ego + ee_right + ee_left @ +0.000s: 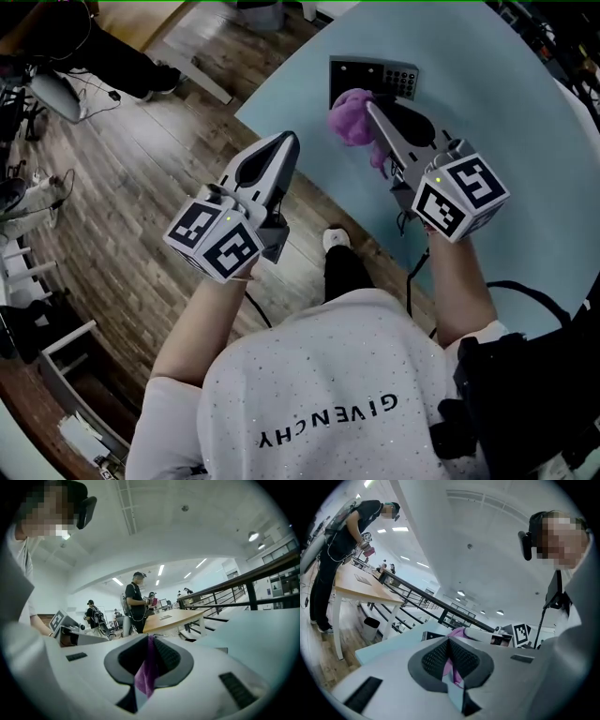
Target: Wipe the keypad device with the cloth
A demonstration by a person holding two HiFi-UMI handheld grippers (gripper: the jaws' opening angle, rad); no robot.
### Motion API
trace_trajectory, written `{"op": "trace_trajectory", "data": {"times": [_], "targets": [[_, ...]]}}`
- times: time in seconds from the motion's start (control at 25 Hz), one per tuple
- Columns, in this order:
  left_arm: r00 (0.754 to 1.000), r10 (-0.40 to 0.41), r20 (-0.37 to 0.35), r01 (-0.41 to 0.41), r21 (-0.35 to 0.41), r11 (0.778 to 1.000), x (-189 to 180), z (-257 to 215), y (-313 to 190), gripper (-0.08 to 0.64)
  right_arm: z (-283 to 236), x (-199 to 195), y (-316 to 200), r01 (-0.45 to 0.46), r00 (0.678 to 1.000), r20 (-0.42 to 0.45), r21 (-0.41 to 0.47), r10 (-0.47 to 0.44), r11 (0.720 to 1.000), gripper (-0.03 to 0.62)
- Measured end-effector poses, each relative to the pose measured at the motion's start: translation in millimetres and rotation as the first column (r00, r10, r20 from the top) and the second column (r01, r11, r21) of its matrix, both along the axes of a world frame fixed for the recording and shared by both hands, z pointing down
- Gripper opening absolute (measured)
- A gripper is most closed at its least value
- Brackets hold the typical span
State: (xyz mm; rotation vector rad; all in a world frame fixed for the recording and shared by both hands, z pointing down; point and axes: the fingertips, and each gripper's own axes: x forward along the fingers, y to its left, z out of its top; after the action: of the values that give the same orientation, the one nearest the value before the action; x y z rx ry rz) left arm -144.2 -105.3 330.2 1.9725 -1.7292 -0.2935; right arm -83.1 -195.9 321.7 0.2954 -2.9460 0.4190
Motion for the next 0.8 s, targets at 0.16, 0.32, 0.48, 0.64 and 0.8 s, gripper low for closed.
{"op": "trace_trajectory", "data": {"times": [0.16,0.32,0.48,0.64,0.8], "targets": [[0.999,-0.028,-0.019,0.027,-0.051,0.998,-16.5,26.8,-7.5,0.002,11.0,-16.1,-14.4,0.013,1.000,-0.006,0.053,-0.013,0.999,0.037],[0.999,-0.051,0.019,0.052,-0.086,0.995,-26.8,42.8,-9.7,0.002,24.9,-32.0,-26.1,-0.033,0.998,-0.041,0.135,0.038,0.990,0.036],[0.996,-0.090,-0.010,0.088,-0.128,0.988,-25.9,58.3,-10.7,0.002,39.5,-32.3,-38.4,-0.092,0.992,-0.076,0.146,0.104,0.985,0.037],[0.995,-0.089,-0.042,0.082,-0.147,0.986,-24.5,65.4,-23.6,0.002,55.2,-42.4,-49.9,-0.089,0.986,-0.129,0.148,0.108,0.985,0.040],[0.998,-0.051,-0.036,0.045,-0.154,0.987,-13.1,67.4,-28.5,0.002,63.7,-52.0,-50.9,-0.044,0.976,-0.196,0.236,0.091,0.971,0.040]]}}
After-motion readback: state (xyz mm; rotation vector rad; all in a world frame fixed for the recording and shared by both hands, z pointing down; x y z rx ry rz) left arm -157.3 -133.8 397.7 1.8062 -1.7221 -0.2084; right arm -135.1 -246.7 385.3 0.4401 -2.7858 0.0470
